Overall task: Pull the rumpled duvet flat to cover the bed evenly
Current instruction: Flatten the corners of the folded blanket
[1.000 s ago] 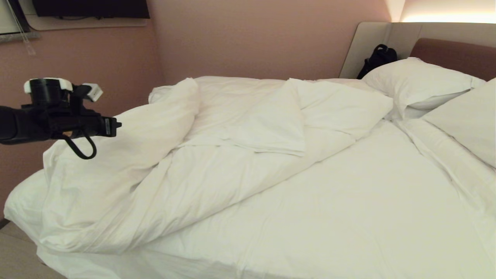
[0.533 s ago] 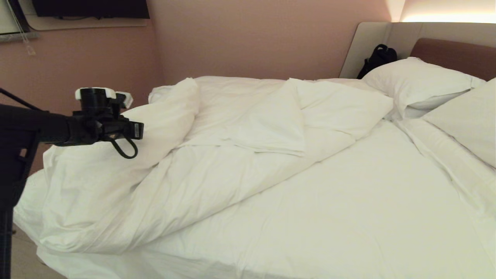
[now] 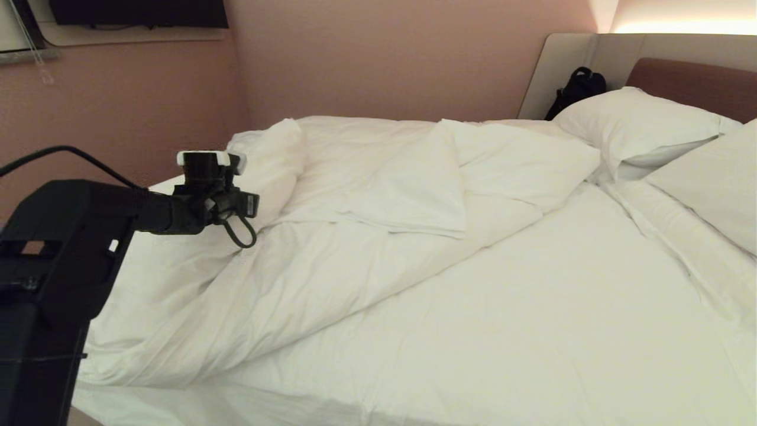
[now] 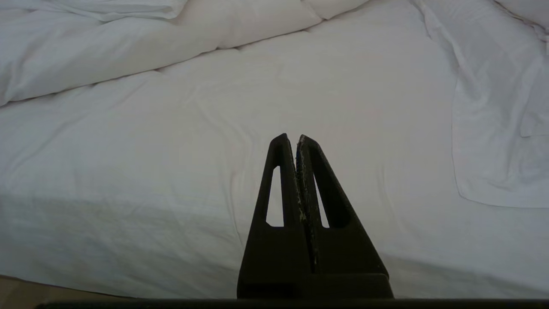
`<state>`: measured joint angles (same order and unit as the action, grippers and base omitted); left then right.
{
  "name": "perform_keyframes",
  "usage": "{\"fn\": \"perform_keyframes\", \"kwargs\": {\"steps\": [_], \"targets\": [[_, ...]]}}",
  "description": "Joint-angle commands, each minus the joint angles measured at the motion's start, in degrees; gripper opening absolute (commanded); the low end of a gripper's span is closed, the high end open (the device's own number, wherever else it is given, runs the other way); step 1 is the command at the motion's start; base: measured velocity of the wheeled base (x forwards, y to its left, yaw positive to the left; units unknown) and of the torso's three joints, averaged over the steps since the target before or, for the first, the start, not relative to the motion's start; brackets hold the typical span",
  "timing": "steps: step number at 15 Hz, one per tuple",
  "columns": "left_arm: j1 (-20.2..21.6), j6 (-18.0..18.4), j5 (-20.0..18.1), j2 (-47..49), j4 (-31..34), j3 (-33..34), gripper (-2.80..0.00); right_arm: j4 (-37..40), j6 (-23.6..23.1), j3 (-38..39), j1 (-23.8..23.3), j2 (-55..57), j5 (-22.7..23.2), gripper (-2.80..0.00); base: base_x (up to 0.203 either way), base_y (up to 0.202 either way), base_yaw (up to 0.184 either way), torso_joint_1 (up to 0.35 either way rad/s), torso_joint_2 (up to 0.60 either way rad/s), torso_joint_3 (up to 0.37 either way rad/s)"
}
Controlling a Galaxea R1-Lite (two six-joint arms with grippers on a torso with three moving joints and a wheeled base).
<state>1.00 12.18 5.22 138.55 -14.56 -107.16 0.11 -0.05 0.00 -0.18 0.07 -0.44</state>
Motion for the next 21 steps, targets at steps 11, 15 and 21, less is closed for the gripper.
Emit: {"fn": "perform_keyframes", "kwargs": {"steps": [11, 15, 21], "targets": [[-4.66, 4.61, 7.23, 8.22, -6.78, -4.63, 0.00, -0.02, -0.02, 0.00, 0.01, 0.01, 0.00, -2.80, 0.000, 0.000, 0.000, 0.000, 0.00, 0.000], [-6.72, 6.82, 14.55, 10.42, -13.83, -4.64, 0.00, -0.02, -0.04, 0.00, 0.01, 0.01, 0.00, -2.80, 0.000, 0.000, 0.000, 0.000, 0.00, 0.000], [-10.05, 9.10, 20.01, 12.64, -14.54, -4.72, 0.00, -0.02, 0.05, 0.00, 0.01, 0.01, 0.00, -2.80, 0.000, 0.000, 0.000, 0.000, 0.00, 0.000]]}}
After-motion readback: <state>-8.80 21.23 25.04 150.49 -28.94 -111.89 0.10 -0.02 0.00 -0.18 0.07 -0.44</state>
